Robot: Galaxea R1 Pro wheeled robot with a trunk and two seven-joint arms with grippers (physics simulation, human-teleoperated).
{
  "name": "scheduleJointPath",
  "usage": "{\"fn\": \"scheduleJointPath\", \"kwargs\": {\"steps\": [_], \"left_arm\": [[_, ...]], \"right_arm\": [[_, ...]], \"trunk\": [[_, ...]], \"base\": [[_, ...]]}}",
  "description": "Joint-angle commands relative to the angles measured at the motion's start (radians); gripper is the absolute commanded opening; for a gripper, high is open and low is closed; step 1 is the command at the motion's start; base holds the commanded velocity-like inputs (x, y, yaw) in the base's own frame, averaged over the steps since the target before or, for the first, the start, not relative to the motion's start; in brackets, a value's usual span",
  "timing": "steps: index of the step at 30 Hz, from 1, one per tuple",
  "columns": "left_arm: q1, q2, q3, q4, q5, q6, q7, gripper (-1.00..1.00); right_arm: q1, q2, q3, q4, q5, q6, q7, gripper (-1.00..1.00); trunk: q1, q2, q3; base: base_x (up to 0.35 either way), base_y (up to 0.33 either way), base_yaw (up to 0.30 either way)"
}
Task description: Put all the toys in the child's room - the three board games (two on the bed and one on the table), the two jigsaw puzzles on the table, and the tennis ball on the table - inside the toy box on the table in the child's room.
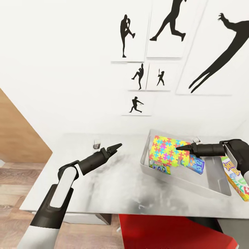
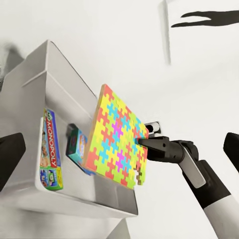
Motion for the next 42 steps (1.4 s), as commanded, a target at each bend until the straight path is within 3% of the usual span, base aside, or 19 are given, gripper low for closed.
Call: {"fn": "scheduleJointPath", "kwargs": {"steps": [1, 42], "left_arm": [[-0.001, 0.0, 0.001, 0.0, 0.0, 0.005, -0.002, 1.0], [-0.001, -0.001, 0.001, 0.0, 0.002, 0.006, -0.002, 1.0]], "right_arm": [[-0.001, -0.002, 0.006, 0.001, -0.011, 0.011, 0.0, -1.0], [-0.015, -0.003, 0.005, 0.002, -0.013, 0.009, -0.005, -1.0]], "trunk": [[0.001, -0.002, -0.003], [0.001, -0.002, -0.069]], "base": [[0.0, 0.0, 0.0], [0.0, 0.0, 0.0]]}}
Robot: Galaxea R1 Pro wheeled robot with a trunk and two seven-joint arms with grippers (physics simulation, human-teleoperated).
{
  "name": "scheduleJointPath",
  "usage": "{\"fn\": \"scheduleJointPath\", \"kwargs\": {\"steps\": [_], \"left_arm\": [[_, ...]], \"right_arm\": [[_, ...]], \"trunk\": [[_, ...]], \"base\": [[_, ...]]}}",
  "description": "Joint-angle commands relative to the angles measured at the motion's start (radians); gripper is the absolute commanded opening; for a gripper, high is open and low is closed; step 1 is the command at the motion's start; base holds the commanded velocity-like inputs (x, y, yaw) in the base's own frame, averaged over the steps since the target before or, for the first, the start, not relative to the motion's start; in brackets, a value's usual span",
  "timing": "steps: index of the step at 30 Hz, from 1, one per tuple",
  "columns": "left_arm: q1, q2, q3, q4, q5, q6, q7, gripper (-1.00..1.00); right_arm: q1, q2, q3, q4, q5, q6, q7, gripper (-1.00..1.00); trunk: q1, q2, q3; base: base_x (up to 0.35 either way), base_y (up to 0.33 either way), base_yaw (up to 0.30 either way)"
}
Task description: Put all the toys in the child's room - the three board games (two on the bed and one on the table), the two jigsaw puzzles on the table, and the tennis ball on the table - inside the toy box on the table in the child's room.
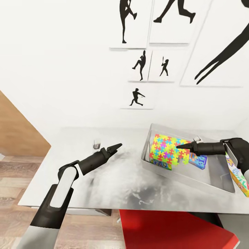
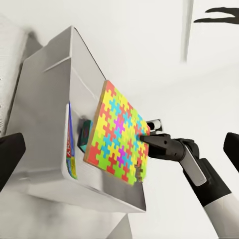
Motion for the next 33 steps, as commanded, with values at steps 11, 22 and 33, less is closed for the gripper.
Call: {"fn": "scheduleJointPath", "kwargs": {"steps": [11, 22, 33], "left_arm": [[-0.001, -0.001, 0.001, 0.0, 0.0, 0.005, -0.002, 1.0], [-0.001, -0.001, 0.0, 0.0, -0.001, 0.005, -0.002, 1.0], [-0.001, -0.001, -0.002, -0.003, 0.004, 0.005, -0.003, 1.0]], "right_arm": [[-0.054, -0.002, 0.006, 0.018, -0.008, 0.01, -0.003, -1.0], [-0.073, -0.002, 0.006, 0.022, -0.008, 0.01, -0.003, -1.0], [-0.075, -0.003, 0.005, 0.022, -0.008, 0.009, -0.003, -1.0]], "trunk": [[0.0, -0.002, -0.019], [0.0, -0.002, -0.037], [0.0, -0.002, -0.054]], "base": [[0.0, 0.0, 0.0], [0.0, 0.0, 0.0], [0.0, 0.0, 0.0]]}}
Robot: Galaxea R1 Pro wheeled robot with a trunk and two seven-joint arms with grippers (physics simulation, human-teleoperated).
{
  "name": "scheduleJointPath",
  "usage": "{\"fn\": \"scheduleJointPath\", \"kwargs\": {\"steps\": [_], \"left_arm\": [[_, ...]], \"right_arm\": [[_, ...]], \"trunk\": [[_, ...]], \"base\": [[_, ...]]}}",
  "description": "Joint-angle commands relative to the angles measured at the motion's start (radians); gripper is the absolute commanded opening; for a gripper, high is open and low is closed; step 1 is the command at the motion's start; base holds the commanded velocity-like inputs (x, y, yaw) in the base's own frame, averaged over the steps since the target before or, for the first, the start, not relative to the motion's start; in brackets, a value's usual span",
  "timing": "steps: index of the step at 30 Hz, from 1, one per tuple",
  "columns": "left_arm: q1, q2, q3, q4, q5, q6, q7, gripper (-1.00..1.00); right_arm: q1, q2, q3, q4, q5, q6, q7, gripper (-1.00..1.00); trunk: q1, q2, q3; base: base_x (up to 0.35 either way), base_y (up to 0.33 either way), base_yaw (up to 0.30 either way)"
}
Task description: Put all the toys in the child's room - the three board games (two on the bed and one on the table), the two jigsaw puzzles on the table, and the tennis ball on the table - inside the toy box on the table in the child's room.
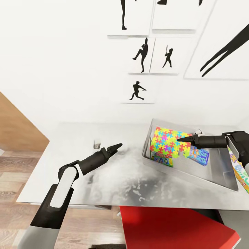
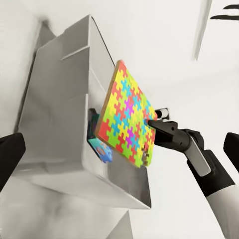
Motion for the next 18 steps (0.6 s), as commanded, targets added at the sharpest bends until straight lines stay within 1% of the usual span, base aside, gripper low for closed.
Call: {"fn": "scheduleJointPath", "kwargs": {"steps": [1, 6, 8, 9, 12, 13, 17, 18], "left_arm": [[-0.001, -0.001, 0.001, 0.0, 0.0, 0.005, -0.002, 1.0], [-0.015, -0.005, 0.0, -0.007, 0.004, 0.009, -0.002, 1.0], [-0.043, -0.006, 0.001, -0.01, 0.006, 0.023, -0.002, 1.0], [-0.043, -0.006, 0.001, -0.01, 0.006, 0.023, -0.002, 1.0], [-0.091, -0.009, 0.002, -0.019, 0.014, 0.061, -0.001, 1.0], [-0.091, -0.009, 0.002, -0.019, 0.014, 0.061, -0.001, 1.0], [-0.141, -0.013, 0.002, -0.025, 0.036, 0.11, 0.001, 1.0], [-0.141, -0.013, 0.002, -0.025, 0.036, 0.11, 0.001, 1.0]], "right_arm": [[-0.001, -0.002, 0.007, 0.0, -0.011, 0.011, 0.0, -1.0], [0.0, -0.002, 0.005, 0.0, -0.012, 0.01, -0.001, -1.0], [0.0, -0.002, 0.004, 0.0, -0.012, 0.01, -0.001, -1.0], [0.0, -0.002, 0.004, 0.0, -0.012, 0.01, -0.001, -1.0], [0.001, -0.002, 0.003, 0.0, -0.012, 0.009, -0.001, -1.0], [0.001, -0.002, 0.003, 0.0, -0.012, 0.009, -0.001, -1.0], [0.001, -0.004, 0.001, 0.0, -0.013, 0.009, -0.001, -1.0], [0.001, -0.004, 0.001, 0.0, -0.013, 0.009, -0.001, -1.0]], "trunk": [[0.001, -0.002, -0.003], [0.001, -0.002, -0.007], [0.001, -0.002, -0.008], [0.001, -0.002, -0.008], [0.001, -0.002, -0.009], [0.001, -0.002, -0.009], [0.001, -0.002, -0.01], [0.001, -0.002, -0.01]], "base": [[0.0, 0.0, 0.0], [0.0, 0.0, 0.0], [0.0, 0.0, 0.0], [0.0, 0.0, 0.0], [0.0, 0.0, 0.0], [0.0, 0.0, 0.0], [0.0, 0.0, 0.0], [0.0, 0.0, 0.0]]}}
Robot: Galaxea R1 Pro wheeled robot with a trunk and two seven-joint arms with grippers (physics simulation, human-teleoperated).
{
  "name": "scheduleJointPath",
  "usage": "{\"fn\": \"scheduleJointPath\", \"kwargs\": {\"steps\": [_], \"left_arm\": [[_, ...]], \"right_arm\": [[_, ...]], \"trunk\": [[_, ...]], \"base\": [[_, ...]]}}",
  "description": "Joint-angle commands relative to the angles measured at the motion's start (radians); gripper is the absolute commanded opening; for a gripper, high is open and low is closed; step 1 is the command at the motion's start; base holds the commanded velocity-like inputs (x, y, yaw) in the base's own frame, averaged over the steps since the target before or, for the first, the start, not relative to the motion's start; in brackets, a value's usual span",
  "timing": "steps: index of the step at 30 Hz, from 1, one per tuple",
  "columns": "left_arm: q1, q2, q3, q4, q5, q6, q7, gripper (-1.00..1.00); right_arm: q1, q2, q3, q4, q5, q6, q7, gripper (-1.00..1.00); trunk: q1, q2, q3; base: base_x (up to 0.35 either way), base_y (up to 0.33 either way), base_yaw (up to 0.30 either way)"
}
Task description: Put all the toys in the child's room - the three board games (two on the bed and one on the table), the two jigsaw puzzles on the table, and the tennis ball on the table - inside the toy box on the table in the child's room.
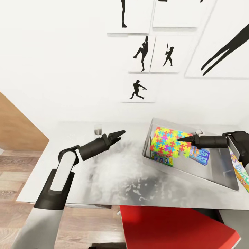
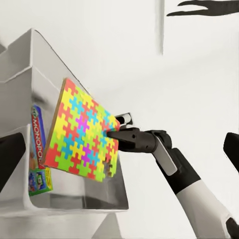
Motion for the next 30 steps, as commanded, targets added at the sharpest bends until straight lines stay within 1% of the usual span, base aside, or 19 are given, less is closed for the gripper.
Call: {"fn": "scheduleJointPath", "kwargs": {"steps": [1, 3, 7, 8, 11, 14, 19, 30], "left_arm": [[-0.009, -0.001, 0.0, -0.001, 0.001, 0.012, -0.002, 1.0], [-0.016, -0.002, 0.0, -0.001, 0.004, 0.018, 0.003, 1.0], [-0.033, -0.004, -0.003, -0.004, 0.022, 0.032, 0.033, 1.0], [-0.033, -0.004, -0.003, -0.004, 0.022, 0.032, 0.033, 1.0], [-0.039, -0.005, -0.004, -0.005, 0.04, 0.037, 0.05, 1.0], [-0.041, -0.004, -0.004, -0.005, 0.049, 0.039, 0.058, 1.0], [-0.042, -0.004, -0.005, -0.005, 0.058, 0.041, 0.068, 1.0], [-0.043, -0.004, -0.007, -0.005, 0.062, 0.042, 0.075, 1.0]], "right_arm": [[-0.001, -0.002, 0.006, 0.0, -0.011, 0.01, 0.0, -1.0], [-0.002, -0.002, 0.006, 0.0, -0.011, 0.01, 0.0, -1.0], [-0.003, -0.004, 0.005, 0.0, -0.012, 0.01, 0.0, -1.0], [-0.003, -0.004, 0.005, 0.0, -0.012, 0.01, 0.0, -1.0], [-0.003, -0.005, 0.005, 0.0, -0.013, 0.01, 0.0, -1.0], [-0.004, -0.005, 0.005, 0.0, -0.013, 0.01, 0.0, -1.0], [-0.004, -0.005, 0.005, 0.0, -0.013, 0.01, 0.0, -1.0], [-0.006, -0.006, 0.005, 0.0, -0.013, 0.01, 0.0, -1.0]], "trunk": [[0.001, -0.002, -0.002], [0.001, -0.002, -0.002], [0.001, -0.002, -0.004], [0.001, -0.002, -0.005], [0.001, -0.002, -0.009], [0.001, -0.002, -0.013], [0.001, -0.002, -0.02], [0.001, -0.002, -0.037]], "base": [[0.0, 0.0, 0.0], [0.0, 0.0, 0.0], [0.0, 0.0, 0.0], [0.0, 0.0, 0.0], [0.0, 0.0, 0.0], [0.0, 0.0, 0.0], [0.0, 0.0, 0.0], [0.0, 0.0, 0.0]]}}
